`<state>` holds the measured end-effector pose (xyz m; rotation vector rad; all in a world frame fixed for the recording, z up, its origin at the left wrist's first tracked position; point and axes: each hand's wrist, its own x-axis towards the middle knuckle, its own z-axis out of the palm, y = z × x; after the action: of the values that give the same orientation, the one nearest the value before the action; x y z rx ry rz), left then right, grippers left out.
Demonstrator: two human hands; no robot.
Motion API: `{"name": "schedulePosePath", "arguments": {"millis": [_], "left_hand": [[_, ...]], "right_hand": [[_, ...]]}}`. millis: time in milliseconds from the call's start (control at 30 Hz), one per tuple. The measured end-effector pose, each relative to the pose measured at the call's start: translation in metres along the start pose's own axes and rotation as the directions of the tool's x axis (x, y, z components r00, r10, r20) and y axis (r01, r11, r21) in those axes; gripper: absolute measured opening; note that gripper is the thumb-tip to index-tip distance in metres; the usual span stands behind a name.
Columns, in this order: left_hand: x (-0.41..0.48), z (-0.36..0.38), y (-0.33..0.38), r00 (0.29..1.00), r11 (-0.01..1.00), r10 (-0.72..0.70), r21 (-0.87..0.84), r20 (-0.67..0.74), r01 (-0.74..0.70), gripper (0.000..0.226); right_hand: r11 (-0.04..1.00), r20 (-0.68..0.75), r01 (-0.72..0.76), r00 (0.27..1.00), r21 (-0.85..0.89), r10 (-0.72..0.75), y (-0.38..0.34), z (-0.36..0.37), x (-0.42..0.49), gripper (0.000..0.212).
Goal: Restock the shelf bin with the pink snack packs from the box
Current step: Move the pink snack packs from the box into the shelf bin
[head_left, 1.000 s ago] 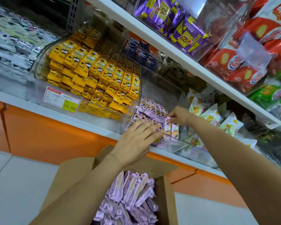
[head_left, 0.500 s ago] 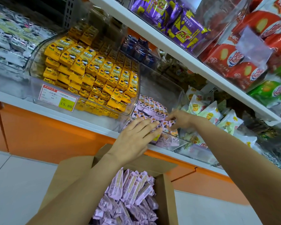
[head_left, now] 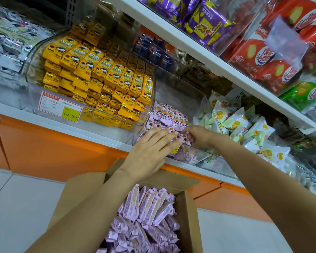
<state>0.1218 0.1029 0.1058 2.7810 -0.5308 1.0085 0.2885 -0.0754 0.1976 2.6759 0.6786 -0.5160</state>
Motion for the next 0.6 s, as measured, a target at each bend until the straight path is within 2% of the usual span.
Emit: {"name": "schedulePosePath", "arguments": {"millis": [67,167,267,333,433,533,600], "left_hand": [[0.000,0.001,0.001,1.000,1.000,-0.010,-0.013,-0.011,0.009,0.060],[0.000,-0.001,0.002,1.000,0.999,-0.021,-0.031,0.006,0.021,0.060],[0.001,-0.007,0.006,0.999,0.996,-0.039,-0.076,0.014,0.040,0.061],[0.001,-0.014,0.013,0.996,0.989,-0.086,-0.122,0.014,0.087,0.062],[-0.011,-0.023,0.029,0.981,0.969,-0.193,-0.161,-0.033,0.186,0.051],[-0.045,-0.017,0.050,0.973,0.958,-0.229,-0.182,-0.008,0.224,0.036],[-0.078,0.002,0.067,0.967,0.936,-0.200,-0.261,0.155,0.235,0.029]], "right_hand": [[1.000,-0.017,0.003,1.000,-0.003,-0.003,0.000,0.001,-0.001,0.058],[1.000,-0.076,0.018,0.997,-0.001,-0.018,-0.006,-0.004,-0.012,0.053],[0.981,-0.255,0.065,0.967,0.185,-0.016,-0.011,-0.019,-0.039,0.040],[0.923,-0.405,0.186,0.914,0.337,-0.036,-0.017,-0.026,-0.068,0.031],[0.772,-0.577,0.426,0.811,0.471,-0.096,-0.041,-0.017,-0.121,0.018],[0.656,-0.581,0.510,0.803,0.557,-0.132,-0.060,0.028,-0.152,0.016],[0.639,-0.495,0.447,0.861,0.626,-0.118,-0.065,0.080,-0.153,0.016]]}}
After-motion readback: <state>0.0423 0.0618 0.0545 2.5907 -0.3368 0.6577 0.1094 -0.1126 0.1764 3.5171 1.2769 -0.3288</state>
